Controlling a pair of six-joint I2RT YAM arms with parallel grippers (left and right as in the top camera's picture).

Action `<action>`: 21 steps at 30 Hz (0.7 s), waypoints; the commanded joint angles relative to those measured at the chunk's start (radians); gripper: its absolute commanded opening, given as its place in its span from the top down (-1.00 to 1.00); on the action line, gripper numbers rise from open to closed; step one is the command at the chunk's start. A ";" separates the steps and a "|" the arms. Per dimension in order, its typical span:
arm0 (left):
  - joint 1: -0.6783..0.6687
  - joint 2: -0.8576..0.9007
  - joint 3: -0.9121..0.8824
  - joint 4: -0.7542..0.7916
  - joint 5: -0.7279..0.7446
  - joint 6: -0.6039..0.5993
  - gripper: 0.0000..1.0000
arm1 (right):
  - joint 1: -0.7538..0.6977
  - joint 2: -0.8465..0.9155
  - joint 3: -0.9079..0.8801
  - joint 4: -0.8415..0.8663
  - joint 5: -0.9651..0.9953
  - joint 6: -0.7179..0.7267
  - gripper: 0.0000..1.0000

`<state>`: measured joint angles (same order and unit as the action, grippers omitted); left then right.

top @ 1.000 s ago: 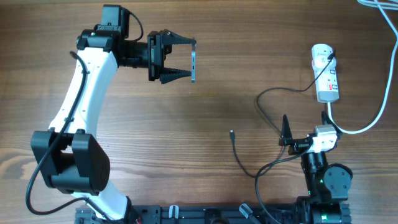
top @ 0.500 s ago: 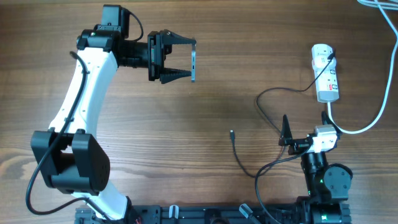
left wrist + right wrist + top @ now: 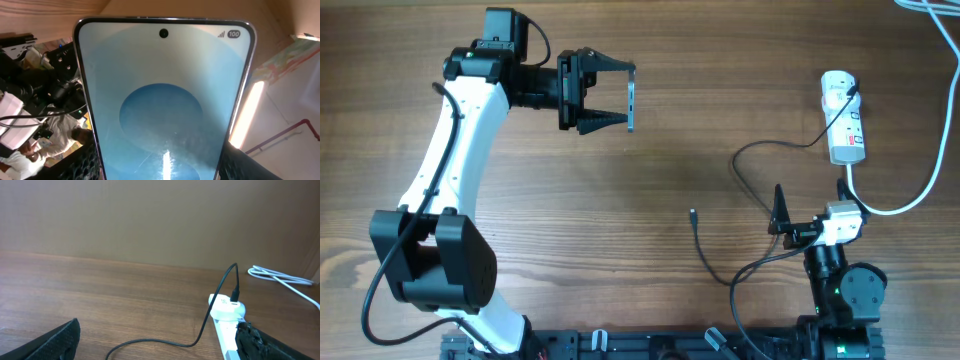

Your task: Plug charger to phone and switch on socket

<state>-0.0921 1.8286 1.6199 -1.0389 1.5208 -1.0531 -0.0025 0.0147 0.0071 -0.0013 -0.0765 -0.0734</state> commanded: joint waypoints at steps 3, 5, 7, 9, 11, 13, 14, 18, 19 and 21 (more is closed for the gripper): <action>0.005 -0.028 0.024 0.003 0.056 -0.002 -0.36 | 0.005 -0.007 -0.002 0.003 0.017 -0.005 -0.99; 0.005 -0.028 0.024 0.003 0.056 -0.002 -0.37 | 0.005 -0.007 -0.002 0.003 0.016 -0.005 -1.00; 0.005 -0.028 0.024 0.003 0.056 -0.002 -0.36 | 0.005 -0.007 -0.002 0.003 0.017 -0.005 -1.00; 0.005 -0.028 0.024 0.003 0.056 -0.002 -0.36 | 0.005 -0.007 -0.002 0.003 0.016 -0.005 -0.99; 0.005 -0.028 0.024 0.003 0.056 -0.002 -0.36 | 0.005 -0.007 -0.002 0.003 0.016 -0.005 -0.99; 0.005 -0.028 0.024 0.003 0.056 -0.002 -0.36 | 0.005 -0.007 -0.002 0.003 0.017 -0.005 -0.99; 0.005 -0.028 0.024 0.003 0.056 -0.002 -0.36 | 0.005 -0.007 -0.002 0.003 0.017 -0.005 -1.00; 0.005 -0.028 0.024 0.003 0.056 -0.002 -0.35 | 0.005 -0.007 -0.002 0.011 -0.064 0.066 -1.00; 0.005 -0.028 0.024 0.003 0.056 -0.002 -0.35 | 0.005 -0.007 -0.002 0.016 -0.113 0.134 -1.00; 0.005 -0.028 0.024 0.003 0.056 -0.002 -0.35 | 0.005 -0.007 -0.002 0.027 -0.211 0.327 -0.99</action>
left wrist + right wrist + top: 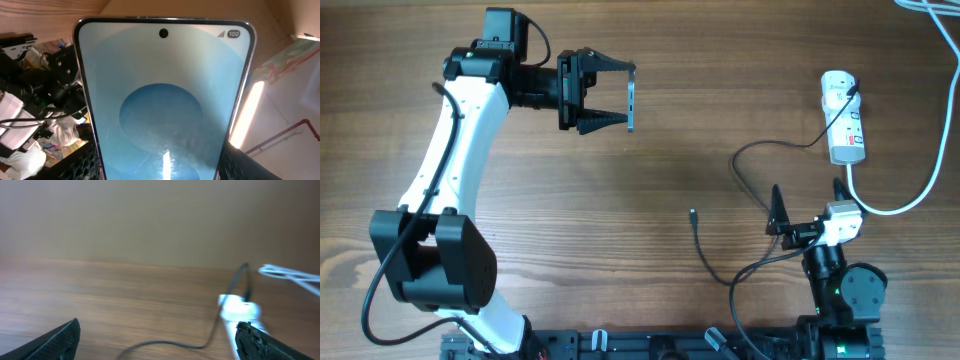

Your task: Plug charger to phone and switch on socket

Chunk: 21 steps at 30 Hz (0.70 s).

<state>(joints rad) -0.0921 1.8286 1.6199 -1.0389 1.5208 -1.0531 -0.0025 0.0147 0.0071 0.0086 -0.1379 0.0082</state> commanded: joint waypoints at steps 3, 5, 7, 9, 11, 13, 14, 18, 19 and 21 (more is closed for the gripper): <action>0.005 -0.028 0.024 0.003 0.056 -0.002 -0.35 | 0.005 -0.007 -0.002 0.053 -0.212 0.518 -0.99; 0.005 -0.028 0.024 0.003 0.056 -0.002 -0.35 | 0.005 -0.007 -0.002 0.201 -0.297 0.541 -1.00; 0.005 -0.028 0.024 0.003 0.056 -0.002 -0.35 | 0.005 -0.007 0.021 0.344 -0.311 0.544 -0.99; 0.005 -0.028 0.024 0.003 0.053 -0.002 -0.36 | 0.005 0.005 0.106 0.333 -0.284 0.505 -1.00; 0.005 -0.028 0.024 0.003 0.053 -0.002 -0.36 | 0.005 0.052 0.251 0.198 -0.279 0.421 -1.00; 0.005 -0.028 0.024 0.003 0.053 -0.002 -0.35 | 0.005 0.151 0.439 -0.011 -0.279 0.330 -0.99; 0.005 -0.028 0.024 0.003 0.054 -0.002 -0.36 | 0.005 0.211 0.526 -0.101 -0.279 0.283 -0.99; 0.005 -0.028 0.024 0.003 0.053 -0.002 -0.36 | 0.005 0.515 0.863 -0.430 -0.369 0.132 -0.99; 0.005 -0.028 0.024 0.003 0.053 -0.002 -0.36 | 0.005 0.556 0.896 -0.454 -0.414 0.169 -0.99; 0.005 -0.028 0.024 0.003 0.053 -0.002 -0.35 | 0.005 0.638 0.930 -0.388 -0.599 0.344 -0.99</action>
<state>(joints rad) -0.0921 1.8275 1.6211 -1.0355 1.5249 -1.0534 -0.0025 0.5682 0.8921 -0.4274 -0.5068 0.2337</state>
